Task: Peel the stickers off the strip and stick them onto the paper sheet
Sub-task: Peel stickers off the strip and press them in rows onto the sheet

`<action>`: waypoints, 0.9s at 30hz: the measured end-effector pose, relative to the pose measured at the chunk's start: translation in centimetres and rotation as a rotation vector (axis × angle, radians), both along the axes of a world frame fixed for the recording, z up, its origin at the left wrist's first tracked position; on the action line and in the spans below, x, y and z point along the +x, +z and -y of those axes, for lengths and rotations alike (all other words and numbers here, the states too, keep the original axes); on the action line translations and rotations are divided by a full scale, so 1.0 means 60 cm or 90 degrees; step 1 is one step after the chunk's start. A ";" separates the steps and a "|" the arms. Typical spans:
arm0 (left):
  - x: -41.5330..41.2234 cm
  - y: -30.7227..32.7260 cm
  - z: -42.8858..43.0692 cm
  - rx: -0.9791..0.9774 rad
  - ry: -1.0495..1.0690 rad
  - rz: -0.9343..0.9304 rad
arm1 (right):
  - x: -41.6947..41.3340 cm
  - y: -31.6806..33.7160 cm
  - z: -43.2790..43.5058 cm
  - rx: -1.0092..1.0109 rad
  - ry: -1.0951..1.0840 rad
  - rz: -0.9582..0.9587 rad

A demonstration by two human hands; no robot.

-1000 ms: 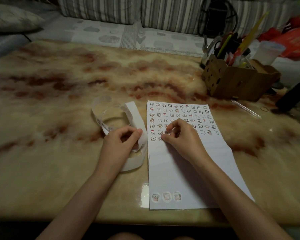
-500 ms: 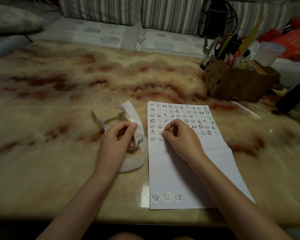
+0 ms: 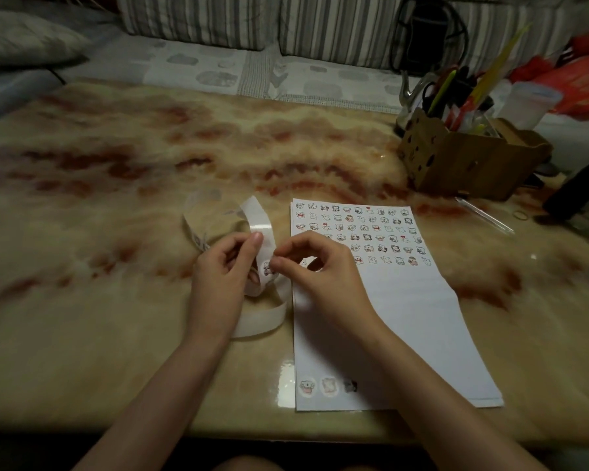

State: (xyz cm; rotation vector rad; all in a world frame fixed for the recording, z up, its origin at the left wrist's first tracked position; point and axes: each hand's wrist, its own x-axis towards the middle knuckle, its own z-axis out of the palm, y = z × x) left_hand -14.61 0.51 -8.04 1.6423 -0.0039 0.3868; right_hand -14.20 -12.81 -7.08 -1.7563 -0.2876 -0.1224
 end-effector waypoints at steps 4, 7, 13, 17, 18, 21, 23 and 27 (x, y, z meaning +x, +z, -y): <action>0.005 -0.007 -0.001 -0.025 -0.038 -0.012 | 0.006 -0.001 0.006 0.001 -0.032 -0.004; 0.004 -0.009 0.000 -0.006 -0.045 -0.019 | 0.007 0.000 0.011 -0.005 -0.042 0.010; 0.001 -0.008 0.000 0.013 -0.046 -0.016 | 0.003 0.001 0.012 -0.035 -0.041 0.023; -0.001 -0.006 -0.001 0.020 -0.037 -0.009 | 0.003 0.002 0.011 -0.034 -0.042 0.022; 0.000 -0.006 -0.001 0.021 -0.037 -0.008 | 0.004 0.001 0.011 -0.032 -0.042 0.020; 0.000 -0.005 -0.001 0.020 -0.045 -0.005 | 0.005 0.000 0.012 -0.021 -0.044 0.012; -0.001 -0.005 -0.001 0.019 -0.050 -0.005 | 0.006 0.000 0.014 -0.005 -0.044 0.005; -0.003 -0.004 0.000 0.030 -0.051 -0.002 | 0.004 -0.003 0.015 -0.022 -0.039 0.009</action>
